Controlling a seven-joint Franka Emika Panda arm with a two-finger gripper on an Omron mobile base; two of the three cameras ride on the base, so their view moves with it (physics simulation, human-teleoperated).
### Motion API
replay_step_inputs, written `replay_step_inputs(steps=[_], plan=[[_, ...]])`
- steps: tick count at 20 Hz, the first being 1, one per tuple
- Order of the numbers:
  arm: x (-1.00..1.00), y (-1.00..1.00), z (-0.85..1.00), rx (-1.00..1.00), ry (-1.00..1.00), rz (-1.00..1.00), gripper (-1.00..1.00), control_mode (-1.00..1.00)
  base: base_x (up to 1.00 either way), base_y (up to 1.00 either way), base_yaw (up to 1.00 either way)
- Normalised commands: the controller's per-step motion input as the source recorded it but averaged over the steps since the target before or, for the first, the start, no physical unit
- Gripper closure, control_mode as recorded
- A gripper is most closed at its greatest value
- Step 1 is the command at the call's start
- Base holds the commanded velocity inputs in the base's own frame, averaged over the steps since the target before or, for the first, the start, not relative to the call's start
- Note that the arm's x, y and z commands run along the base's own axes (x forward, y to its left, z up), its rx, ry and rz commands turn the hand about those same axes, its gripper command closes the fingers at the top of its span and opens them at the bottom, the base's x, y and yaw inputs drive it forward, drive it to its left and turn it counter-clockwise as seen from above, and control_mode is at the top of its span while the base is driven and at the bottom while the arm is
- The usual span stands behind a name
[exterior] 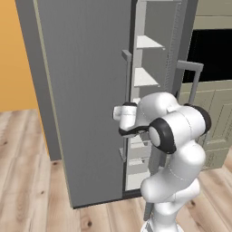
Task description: Place one of the steaks on the plate and the other in the bowl. Then place the bowl in the fridge.
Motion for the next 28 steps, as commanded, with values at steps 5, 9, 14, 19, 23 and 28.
replay_step_inputs(steps=[5,9,14,19,23,28], plan=[[0.18,-0.43,-0.16,0.00,0.21,0.07,-1.00,-1.00,0.00,0.00,0.00],[-0.14,-0.70,-0.06,0.00,0.18,0.02,-1.00,-1.00,0.00,0.00,0.00],[-0.86,-1.00,0.00,0.00,0.13,-0.03,-1.00,-1.00,0.00,0.00,0.00],[-0.17,-1.00,0.00,0.06,0.11,-0.17,-1.00,-1.00,0.00,0.00,0.00],[-0.06,-0.50,0.02,0.04,0.02,-0.03,-1.00,-1.00,0.00,0.00,0.00],[-0.33,0.60,0.08,-0.01,0.00,0.00,-1.00,-1.00,0.00,0.00,0.00]])
